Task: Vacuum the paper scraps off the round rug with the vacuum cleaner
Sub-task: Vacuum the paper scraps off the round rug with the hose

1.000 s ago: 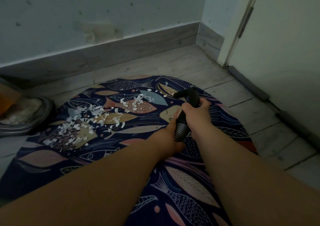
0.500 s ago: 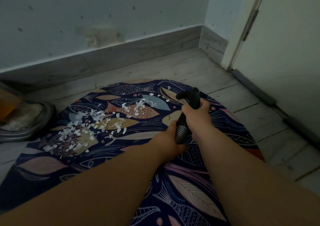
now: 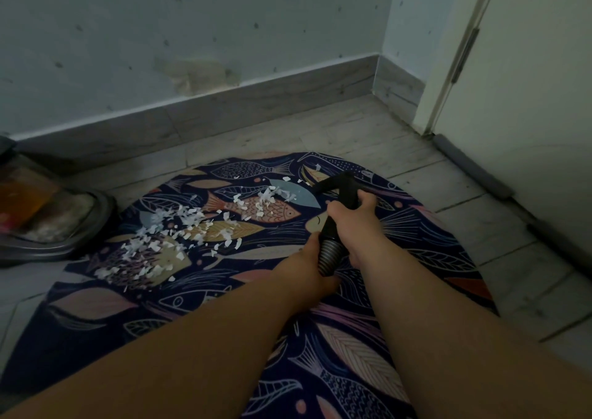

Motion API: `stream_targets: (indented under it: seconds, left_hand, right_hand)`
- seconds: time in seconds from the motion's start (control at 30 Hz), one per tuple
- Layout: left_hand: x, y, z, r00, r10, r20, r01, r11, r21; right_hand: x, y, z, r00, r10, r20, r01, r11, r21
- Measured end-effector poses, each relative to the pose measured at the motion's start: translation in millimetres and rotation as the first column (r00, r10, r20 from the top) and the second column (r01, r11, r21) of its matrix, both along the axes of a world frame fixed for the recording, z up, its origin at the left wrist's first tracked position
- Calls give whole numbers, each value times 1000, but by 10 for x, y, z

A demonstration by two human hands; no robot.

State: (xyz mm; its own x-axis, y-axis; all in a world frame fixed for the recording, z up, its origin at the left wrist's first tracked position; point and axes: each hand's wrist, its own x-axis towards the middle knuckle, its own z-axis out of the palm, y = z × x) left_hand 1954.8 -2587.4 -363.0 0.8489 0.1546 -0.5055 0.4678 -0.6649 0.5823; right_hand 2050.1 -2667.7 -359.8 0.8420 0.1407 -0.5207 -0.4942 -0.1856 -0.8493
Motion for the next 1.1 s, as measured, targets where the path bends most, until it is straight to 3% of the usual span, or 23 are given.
stream_targets:
  seconds: [0.6, 1.1]
  left_hand:
    - [66, 190, -49, 999, -28, -26, 30, 999, 46]
    - [104, 621, -64, 995, 88, -48, -85, 995, 58]
  right_hand:
    - [36, 150, -57, 999, -7, -37, 8, 999, 43]
    - [155, 691, -113, 996, 87, -13, -86, 995, 49]
